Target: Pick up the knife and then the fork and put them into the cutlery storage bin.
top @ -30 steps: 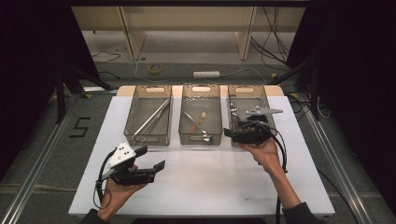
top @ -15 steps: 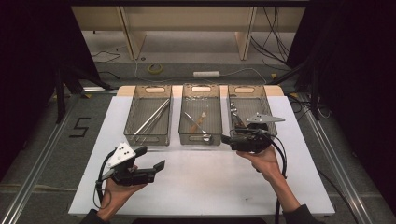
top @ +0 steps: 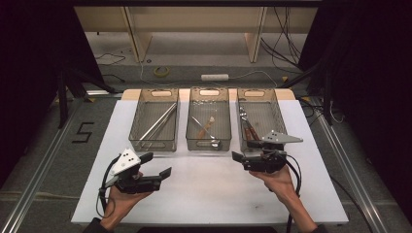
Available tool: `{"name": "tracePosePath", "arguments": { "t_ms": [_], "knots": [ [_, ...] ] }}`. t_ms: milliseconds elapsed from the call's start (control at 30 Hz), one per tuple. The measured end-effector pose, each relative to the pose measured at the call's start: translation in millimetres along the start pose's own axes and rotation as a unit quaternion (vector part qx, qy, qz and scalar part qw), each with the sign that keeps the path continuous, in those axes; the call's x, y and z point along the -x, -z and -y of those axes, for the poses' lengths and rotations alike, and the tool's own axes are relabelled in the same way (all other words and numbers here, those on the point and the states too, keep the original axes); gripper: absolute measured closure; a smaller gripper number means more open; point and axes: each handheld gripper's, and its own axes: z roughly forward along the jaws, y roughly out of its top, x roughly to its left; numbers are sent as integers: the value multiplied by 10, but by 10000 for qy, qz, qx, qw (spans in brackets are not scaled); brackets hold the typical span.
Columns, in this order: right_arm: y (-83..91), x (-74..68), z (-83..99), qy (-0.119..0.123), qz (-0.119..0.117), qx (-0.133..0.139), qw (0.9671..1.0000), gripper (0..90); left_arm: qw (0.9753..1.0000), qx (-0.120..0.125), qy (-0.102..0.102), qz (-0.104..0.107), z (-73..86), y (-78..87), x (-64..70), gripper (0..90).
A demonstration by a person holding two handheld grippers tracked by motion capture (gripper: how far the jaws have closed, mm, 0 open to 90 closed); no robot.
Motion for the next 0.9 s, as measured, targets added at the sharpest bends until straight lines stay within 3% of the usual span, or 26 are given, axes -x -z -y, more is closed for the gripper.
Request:
{"name": "tracePosePath", "arguments": {
  "t_ms": [500,900],
  "knots": [
    [209,-61,300,20,-99,204,9997,213,10000,-46,-10,48,1,-9,-3,157],
    [281,-87,417,67,108,213,9997,172,10000,-47,48,71,3,-8,-11,157]
  ]
}}
